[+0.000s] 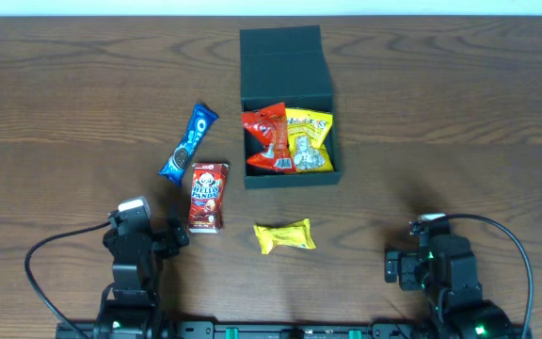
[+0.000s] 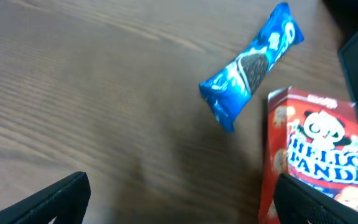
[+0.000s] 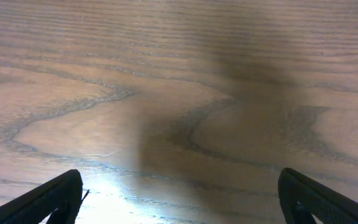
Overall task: Pack container
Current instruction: 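Reach the left gripper to the red Hello Panda box and grasp it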
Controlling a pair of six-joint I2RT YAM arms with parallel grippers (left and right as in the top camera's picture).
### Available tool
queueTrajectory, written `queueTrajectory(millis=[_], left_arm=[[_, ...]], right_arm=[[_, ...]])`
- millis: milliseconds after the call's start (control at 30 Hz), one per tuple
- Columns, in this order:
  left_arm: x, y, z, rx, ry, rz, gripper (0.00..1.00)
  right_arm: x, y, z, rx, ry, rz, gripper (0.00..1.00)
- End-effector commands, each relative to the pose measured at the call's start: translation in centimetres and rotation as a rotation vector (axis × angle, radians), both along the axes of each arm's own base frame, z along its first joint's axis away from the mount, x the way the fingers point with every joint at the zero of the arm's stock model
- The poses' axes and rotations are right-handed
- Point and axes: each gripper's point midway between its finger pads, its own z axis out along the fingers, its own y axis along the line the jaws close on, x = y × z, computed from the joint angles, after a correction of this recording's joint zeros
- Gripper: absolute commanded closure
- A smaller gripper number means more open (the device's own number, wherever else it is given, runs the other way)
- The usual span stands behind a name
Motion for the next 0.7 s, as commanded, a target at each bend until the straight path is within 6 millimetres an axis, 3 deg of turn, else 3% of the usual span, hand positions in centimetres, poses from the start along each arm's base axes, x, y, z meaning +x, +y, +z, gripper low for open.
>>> queueTrajectory(millis=[0,133,367,667], left_arm=[[-0.4,0.4,-0.1,0.009,0.072,0.020,0.05],[0.3,0.1,1.4,-0.002,0.136,0.009,0.05],[3.7,-1.1,5.9,-0.031,0.216,-0.032,0.05],[5.5,-6.3,11.2,-0.033,0.399,-0.239,0.05]], right_arm=[[-0.1,-0.1,-0.2,0.013,0.005,-0.018,0.01],[-0.1,-0.1,-0.2,0.013,0.005,-0.017,0.01],[-0.1,-0.1,-0.2,0.013,0.005,-0.018,0.01],[-0.1,-0.1,-0.2,0.013,0.005,-0.017,0.01]])
